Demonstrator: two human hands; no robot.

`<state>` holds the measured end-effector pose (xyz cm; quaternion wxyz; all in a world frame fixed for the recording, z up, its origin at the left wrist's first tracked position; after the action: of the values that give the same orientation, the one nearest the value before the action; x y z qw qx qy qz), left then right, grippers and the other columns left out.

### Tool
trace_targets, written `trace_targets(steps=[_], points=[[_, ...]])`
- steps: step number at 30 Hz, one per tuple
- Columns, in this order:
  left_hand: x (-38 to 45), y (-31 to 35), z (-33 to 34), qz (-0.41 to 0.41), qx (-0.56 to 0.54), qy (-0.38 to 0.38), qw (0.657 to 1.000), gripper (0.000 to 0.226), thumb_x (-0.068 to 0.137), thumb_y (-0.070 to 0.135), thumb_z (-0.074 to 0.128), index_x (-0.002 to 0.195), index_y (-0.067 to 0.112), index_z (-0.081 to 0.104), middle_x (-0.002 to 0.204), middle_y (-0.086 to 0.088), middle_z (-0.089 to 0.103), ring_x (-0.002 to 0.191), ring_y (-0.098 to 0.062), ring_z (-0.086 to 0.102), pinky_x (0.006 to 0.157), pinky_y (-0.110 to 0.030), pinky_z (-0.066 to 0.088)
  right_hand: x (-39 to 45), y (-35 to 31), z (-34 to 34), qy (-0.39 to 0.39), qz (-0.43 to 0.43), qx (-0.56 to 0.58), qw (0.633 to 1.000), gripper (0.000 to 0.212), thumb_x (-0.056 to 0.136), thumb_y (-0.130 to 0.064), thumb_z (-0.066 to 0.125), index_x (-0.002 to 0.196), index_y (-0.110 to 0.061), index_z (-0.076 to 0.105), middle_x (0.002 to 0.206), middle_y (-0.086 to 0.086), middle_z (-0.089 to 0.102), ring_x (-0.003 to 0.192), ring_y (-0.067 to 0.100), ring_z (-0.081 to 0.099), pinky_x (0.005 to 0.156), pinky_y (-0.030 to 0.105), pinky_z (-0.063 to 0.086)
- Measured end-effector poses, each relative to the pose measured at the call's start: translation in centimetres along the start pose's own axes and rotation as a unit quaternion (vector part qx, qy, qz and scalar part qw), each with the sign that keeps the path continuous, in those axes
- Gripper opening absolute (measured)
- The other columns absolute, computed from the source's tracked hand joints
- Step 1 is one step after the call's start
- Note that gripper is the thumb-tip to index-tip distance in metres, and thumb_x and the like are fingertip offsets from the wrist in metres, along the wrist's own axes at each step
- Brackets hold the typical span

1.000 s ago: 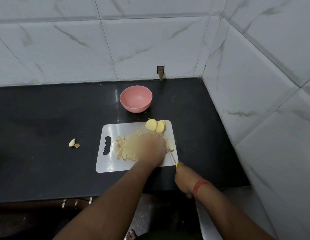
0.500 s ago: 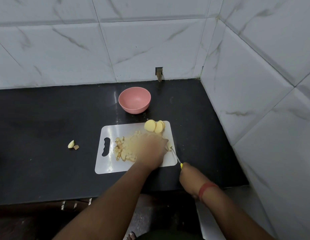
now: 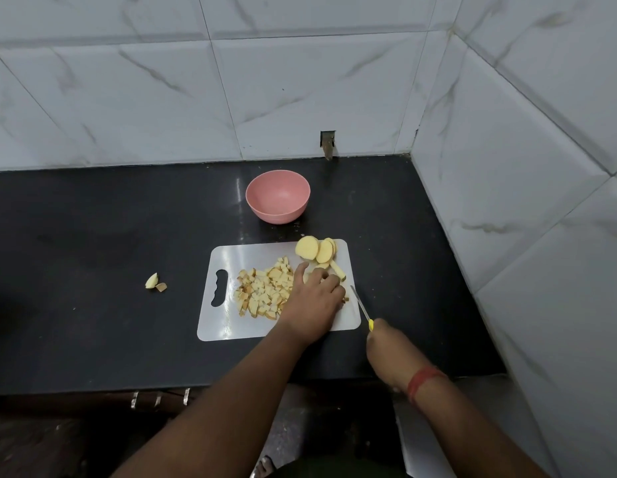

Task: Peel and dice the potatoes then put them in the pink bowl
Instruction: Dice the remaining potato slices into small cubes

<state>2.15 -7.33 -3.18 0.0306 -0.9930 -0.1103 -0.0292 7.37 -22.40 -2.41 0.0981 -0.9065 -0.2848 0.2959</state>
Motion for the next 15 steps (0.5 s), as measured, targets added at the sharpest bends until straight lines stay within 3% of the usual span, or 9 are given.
trace_targets(steps=[3, 5, 7, 9, 12, 15], points=[[0.3, 0.3, -0.3, 0.016, -0.004, -0.002, 1.000, 0.023, 0.101, 0.034, 0.050, 0.113, 0.020, 0.063, 0.117, 0.000, 0.062, 0.118, -0.026, 0.050, 0.117, -0.061, 0.018, -0.1, 0.3, -0.3, 0.023, 0.009, 0.003, 1.000, 0.030, 0.099, -0.013, 0.036, 0.072, -0.019, 0.027, 0.089, 0.010, 0.060, 0.090, 0.030, 0.063, 0.050, 0.024, 0.028], [0.3, 0.5, -0.4, 0.024, -0.009, -0.006, 1.000, 0.024, 0.101, 0.037, 0.049, 0.113, 0.021, 0.064, 0.114, 0.000, 0.063, 0.115, -0.025, 0.051, 0.117, -0.061, 0.018, -0.3, 0.0, -0.6, 0.025, 0.013, 0.015, 1.000, 0.018, 0.100, -0.014, 0.036, 0.082, -0.015, 0.035, 0.104, 0.016, 0.063, 0.091, 0.031, 0.062, 0.062, 0.025, 0.034], [0.2, 0.5, -0.3, 0.026, -0.015, -0.008, 1.000, 0.026, 0.101, 0.037, 0.048, 0.113, 0.022, 0.066, 0.112, 0.002, 0.063, 0.114, -0.025, 0.051, 0.117, -0.061, 0.018, -0.8, -0.2, -0.6, 0.015, 0.009, 0.019, 1.000, 0.008, 0.100, -0.014, 0.035, 0.094, -0.013, 0.039, 0.107, 0.016, 0.063, 0.088, 0.030, 0.060, 0.066, 0.026, 0.034], [0.0, 0.5, 0.0, 0.017, -0.031, -0.011, 0.999, 0.027, 0.101, 0.036, 0.048, 0.114, 0.023, 0.067, 0.111, 0.003, 0.062, 0.114, -0.023, 0.050, 0.117, -0.061, 0.017, -1.3, -0.1, -0.4, 0.014, 0.007, 0.015, 1.000, 0.008, 0.101, -0.015, 0.034, 0.096, -0.013, 0.040, 0.105, 0.015, 0.063, 0.086, 0.029, 0.059, 0.065, 0.025, 0.034], [-0.3, 0.2, 0.2, -0.010, -0.058, -0.009, 0.998, 0.026, 0.099, 0.035, 0.051, 0.113, 0.025, 0.070, 0.108, 0.004, 0.063, 0.114, -0.023, 0.051, 0.117, -0.060, 0.015, -1.5, 0.2, 0.2, 0.011, -0.006, 0.000, 1.000, 0.024, 0.102, -0.016, 0.034, 0.078, -0.017, 0.032, 0.088, 0.010, 0.058, 0.084, 0.027, 0.060, 0.050, 0.025, 0.028], [-0.2, 0.1, 0.1, -0.041, -0.077, -0.007, 0.996, 0.025, 0.099, 0.035, 0.052, 0.110, 0.026, 0.073, 0.106, 0.004, 0.064, 0.113, -0.023, 0.052, 0.117, -0.057, 0.014, -1.7, 0.2, 0.6, 0.006, -0.016, -0.003, 1.000, 0.030, 0.103, -0.017, 0.034, 0.074, -0.020, 0.028, 0.076, 0.002, 0.048, 0.062, 0.014, 0.047, 0.045, 0.018, 0.021]])
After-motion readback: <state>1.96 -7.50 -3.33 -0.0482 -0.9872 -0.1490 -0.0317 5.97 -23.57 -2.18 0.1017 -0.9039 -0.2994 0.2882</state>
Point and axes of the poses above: each hand's wrist, its own x-axis towards the middle knuckle, its own z-axis out of the palm, y = z × x, the point moved 4 cm from there along x, towards the middle knuckle
